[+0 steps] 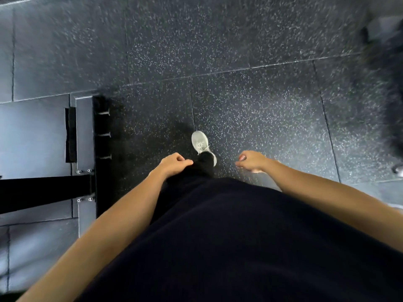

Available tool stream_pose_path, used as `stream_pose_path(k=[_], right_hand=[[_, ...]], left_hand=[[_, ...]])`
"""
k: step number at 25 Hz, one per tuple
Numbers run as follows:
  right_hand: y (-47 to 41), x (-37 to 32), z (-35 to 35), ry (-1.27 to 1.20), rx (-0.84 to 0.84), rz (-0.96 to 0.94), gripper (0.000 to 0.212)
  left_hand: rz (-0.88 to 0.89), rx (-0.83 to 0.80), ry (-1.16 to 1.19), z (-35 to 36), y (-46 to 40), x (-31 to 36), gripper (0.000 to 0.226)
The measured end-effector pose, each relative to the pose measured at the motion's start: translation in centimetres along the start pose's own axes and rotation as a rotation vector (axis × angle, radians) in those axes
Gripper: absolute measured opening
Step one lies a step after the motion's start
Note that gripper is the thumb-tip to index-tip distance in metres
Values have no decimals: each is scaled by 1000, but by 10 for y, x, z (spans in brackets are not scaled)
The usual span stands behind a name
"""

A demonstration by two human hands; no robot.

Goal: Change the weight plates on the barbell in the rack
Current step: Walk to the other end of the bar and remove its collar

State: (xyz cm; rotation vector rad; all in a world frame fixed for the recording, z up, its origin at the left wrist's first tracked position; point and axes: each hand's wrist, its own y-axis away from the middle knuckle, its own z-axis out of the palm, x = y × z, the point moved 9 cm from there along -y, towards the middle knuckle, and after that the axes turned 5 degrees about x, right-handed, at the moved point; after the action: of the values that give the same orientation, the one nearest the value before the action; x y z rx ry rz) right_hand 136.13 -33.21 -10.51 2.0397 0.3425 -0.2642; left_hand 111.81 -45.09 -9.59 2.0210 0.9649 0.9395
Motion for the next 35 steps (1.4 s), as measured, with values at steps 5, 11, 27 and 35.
stream_pose_path(k=[5,11,27,35], right_hand=[[-93,-59,-113,37,-9,-8,46],[-188,-155,-276,35,118,-41,43],[-466,-448,-545,338,-58,-207,32],[-586,-655,-583,598,-209,-339,32]], left_hand=[[-28,7,34,-87,-87,55,38],[-26,43,88,-219,-171,119,52],[-271,231,361,-536,-381,198,52],[-437,276,650,-658,-459,153,44]])
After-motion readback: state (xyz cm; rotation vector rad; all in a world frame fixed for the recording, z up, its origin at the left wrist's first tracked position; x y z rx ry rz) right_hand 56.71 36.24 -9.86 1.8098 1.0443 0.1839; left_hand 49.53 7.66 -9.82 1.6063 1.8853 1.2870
